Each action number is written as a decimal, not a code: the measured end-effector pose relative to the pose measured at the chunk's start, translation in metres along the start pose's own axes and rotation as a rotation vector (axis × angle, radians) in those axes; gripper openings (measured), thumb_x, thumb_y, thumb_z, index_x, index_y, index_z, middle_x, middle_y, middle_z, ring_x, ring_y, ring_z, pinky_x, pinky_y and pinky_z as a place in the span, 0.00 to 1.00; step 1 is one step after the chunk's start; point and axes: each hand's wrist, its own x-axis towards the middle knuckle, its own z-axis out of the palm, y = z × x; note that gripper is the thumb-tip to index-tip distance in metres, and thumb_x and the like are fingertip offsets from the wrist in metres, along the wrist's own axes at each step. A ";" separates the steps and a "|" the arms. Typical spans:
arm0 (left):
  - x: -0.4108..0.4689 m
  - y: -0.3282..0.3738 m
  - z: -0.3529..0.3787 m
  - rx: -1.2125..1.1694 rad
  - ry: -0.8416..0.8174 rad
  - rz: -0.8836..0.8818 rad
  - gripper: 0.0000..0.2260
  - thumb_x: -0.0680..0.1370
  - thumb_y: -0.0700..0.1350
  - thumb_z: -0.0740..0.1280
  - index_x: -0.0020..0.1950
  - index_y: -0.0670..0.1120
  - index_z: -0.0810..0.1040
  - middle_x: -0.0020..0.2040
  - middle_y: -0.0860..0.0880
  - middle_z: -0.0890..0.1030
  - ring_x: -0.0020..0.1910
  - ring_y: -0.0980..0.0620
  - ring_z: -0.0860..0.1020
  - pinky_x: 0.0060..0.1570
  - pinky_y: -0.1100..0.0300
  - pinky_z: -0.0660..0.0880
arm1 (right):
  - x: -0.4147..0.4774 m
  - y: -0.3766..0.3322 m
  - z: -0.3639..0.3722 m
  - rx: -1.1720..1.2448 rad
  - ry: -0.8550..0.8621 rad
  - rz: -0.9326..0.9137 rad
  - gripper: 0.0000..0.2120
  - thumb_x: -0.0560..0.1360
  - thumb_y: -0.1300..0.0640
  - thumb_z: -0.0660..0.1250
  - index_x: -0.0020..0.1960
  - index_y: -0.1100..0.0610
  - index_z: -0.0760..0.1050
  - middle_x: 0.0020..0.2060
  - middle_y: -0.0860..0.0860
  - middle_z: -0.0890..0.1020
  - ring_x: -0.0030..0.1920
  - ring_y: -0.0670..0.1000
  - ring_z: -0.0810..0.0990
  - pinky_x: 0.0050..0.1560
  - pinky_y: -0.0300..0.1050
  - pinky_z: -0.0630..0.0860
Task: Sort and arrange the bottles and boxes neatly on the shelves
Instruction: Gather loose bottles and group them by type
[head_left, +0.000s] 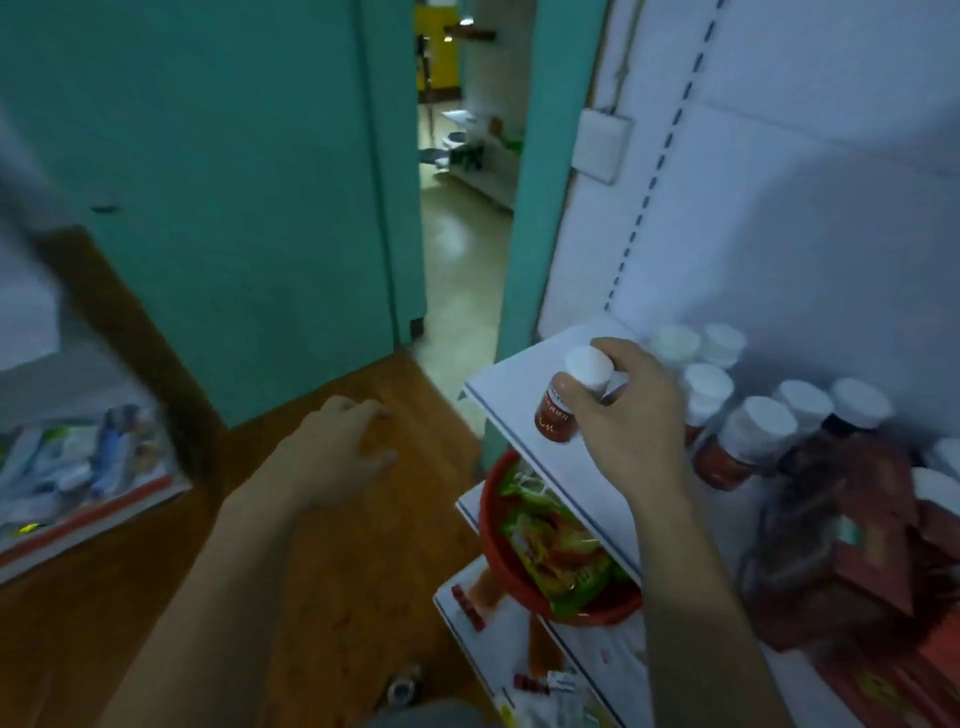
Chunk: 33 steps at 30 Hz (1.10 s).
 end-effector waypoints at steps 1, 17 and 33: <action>0.021 0.007 -0.003 0.007 -0.021 0.057 0.26 0.80 0.58 0.67 0.75 0.55 0.66 0.73 0.47 0.67 0.69 0.46 0.71 0.67 0.46 0.72 | 0.010 0.000 0.000 -0.012 0.056 0.025 0.22 0.71 0.47 0.76 0.62 0.48 0.77 0.54 0.47 0.81 0.50 0.51 0.80 0.52 0.46 0.76; 0.170 0.125 0.078 0.105 0.050 0.744 0.28 0.81 0.60 0.50 0.79 0.52 0.62 0.82 0.45 0.57 0.81 0.44 0.54 0.73 0.36 0.59 | 0.018 0.001 -0.032 -0.436 0.379 0.194 0.10 0.76 0.55 0.71 0.57 0.52 0.79 0.51 0.48 0.78 0.45 0.50 0.78 0.46 0.46 0.74; 0.058 0.183 0.089 -0.171 -0.101 0.916 0.04 0.78 0.47 0.69 0.52 0.52 0.78 0.48 0.54 0.77 0.49 0.51 0.76 0.48 0.51 0.76 | -0.112 0.023 -0.160 -0.533 0.559 0.198 0.10 0.76 0.61 0.70 0.57 0.53 0.80 0.50 0.47 0.80 0.49 0.51 0.78 0.50 0.47 0.75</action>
